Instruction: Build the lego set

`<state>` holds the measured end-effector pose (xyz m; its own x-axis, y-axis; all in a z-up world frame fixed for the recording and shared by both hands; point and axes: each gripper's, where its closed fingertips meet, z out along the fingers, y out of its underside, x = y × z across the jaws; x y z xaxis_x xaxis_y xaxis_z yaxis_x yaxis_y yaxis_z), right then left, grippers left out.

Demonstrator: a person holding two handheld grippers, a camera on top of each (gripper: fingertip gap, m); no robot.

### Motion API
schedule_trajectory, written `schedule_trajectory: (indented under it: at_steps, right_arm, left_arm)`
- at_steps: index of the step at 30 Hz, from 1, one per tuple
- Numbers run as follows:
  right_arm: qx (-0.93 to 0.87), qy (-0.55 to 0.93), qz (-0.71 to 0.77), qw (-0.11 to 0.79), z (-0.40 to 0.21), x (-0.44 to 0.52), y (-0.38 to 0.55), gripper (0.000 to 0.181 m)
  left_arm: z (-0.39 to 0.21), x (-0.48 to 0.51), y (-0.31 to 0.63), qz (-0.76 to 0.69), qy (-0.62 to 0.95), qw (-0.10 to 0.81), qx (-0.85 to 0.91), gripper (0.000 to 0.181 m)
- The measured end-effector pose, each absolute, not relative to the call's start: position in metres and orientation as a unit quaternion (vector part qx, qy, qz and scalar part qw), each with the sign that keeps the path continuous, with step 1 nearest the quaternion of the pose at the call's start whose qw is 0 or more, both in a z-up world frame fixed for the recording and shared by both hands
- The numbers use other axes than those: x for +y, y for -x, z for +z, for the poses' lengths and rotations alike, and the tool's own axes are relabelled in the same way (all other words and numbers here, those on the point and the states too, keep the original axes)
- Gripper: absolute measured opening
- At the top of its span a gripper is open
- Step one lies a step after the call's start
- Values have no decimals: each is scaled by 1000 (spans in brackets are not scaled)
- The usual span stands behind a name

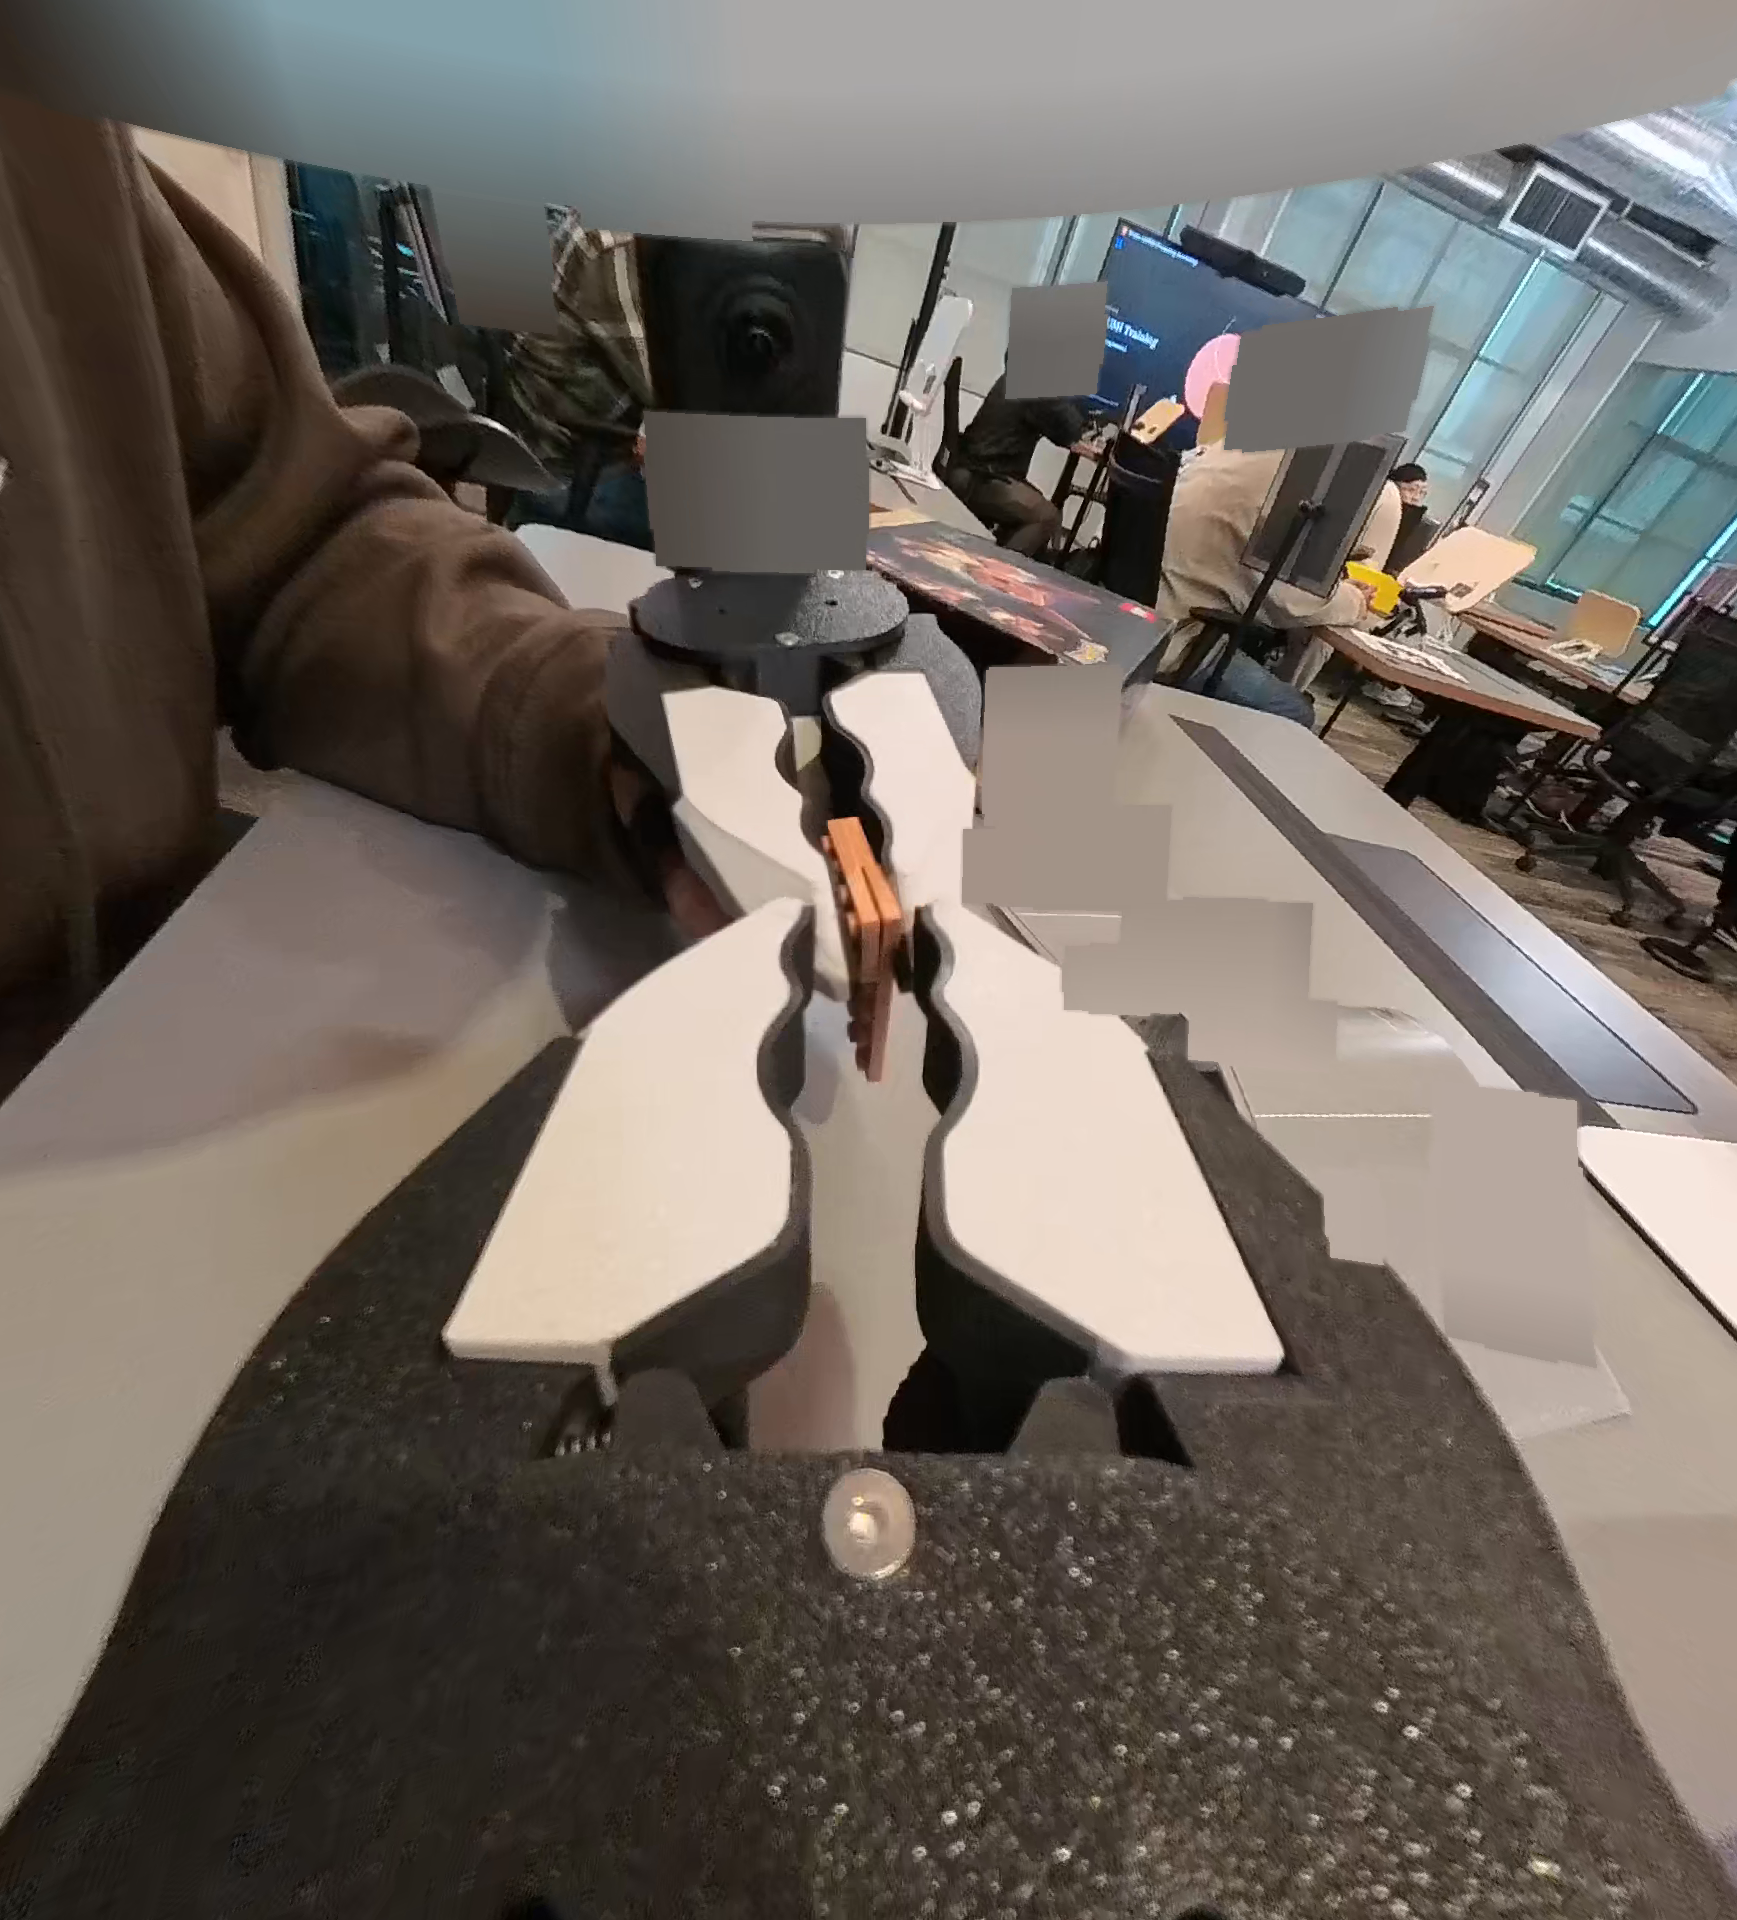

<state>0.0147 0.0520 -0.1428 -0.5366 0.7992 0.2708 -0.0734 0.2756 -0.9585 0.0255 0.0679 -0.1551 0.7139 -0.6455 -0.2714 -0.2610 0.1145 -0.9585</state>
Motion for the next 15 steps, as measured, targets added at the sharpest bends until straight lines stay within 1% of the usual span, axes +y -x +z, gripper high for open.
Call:
schedule_trajectory:
  at_steps: [8, 15]
  right_arm:
    - [-703, 270, 554, 355, -148, 50, -18, 12]
    - [-723, 266, 542, 336, -152, 48, -22, 7]
  left_arm:
    - [-161, 65, -29, -136, 651, 645, 376, 9]
    - [-164, 62, -35, -141, 651, 634, 393, 9]
